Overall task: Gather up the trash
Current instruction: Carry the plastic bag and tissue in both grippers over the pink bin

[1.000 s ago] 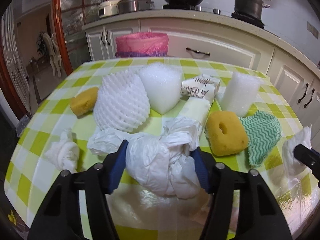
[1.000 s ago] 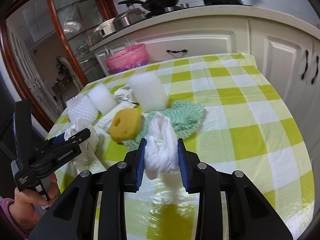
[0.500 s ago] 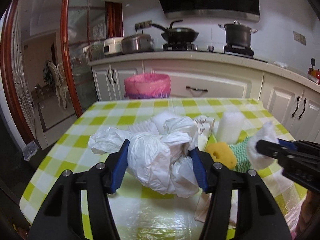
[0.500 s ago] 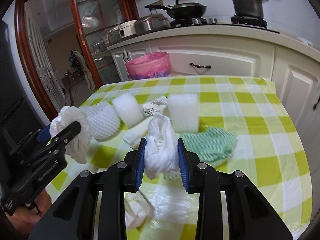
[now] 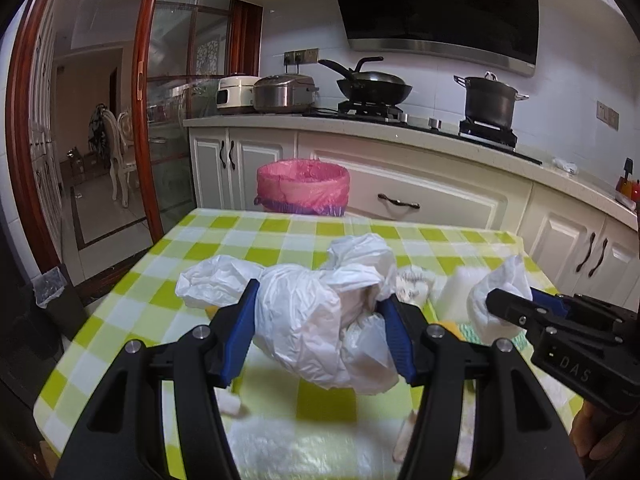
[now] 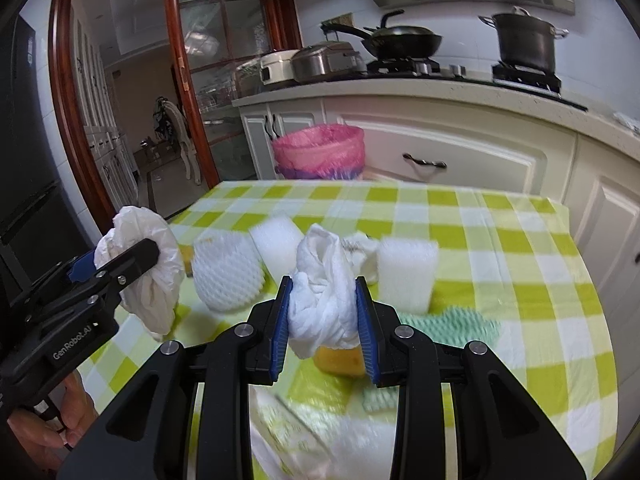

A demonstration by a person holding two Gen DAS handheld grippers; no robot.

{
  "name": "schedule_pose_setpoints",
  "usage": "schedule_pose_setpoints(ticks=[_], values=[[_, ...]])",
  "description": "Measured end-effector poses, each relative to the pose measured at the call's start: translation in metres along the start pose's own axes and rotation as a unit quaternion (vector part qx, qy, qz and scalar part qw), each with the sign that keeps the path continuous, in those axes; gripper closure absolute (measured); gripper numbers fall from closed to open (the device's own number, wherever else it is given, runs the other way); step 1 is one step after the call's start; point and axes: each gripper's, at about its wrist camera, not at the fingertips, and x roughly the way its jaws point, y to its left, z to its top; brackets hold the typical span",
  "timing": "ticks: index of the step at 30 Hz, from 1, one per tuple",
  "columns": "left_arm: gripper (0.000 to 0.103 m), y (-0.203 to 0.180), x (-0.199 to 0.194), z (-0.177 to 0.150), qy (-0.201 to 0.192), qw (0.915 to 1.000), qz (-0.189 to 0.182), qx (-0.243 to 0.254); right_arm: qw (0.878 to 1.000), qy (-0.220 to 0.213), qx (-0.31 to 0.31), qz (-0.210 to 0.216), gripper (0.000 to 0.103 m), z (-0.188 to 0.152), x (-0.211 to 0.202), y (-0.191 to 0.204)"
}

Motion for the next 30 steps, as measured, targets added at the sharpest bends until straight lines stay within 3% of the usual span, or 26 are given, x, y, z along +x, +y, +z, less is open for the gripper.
schedule_pose_setpoints(ticks=[16,30], values=[[0.047,0.015,0.069,0.071,-0.006,1.0000,0.007,0.001,0.999,-0.043,-0.018,0.022,0.072,0.102,0.060,-0.001],[0.047,0.045,0.227,0.156,0.015,0.9999,-0.001,-0.001,0.998,-0.034,-0.030,0.040,0.071,0.204,0.195,-0.023]])
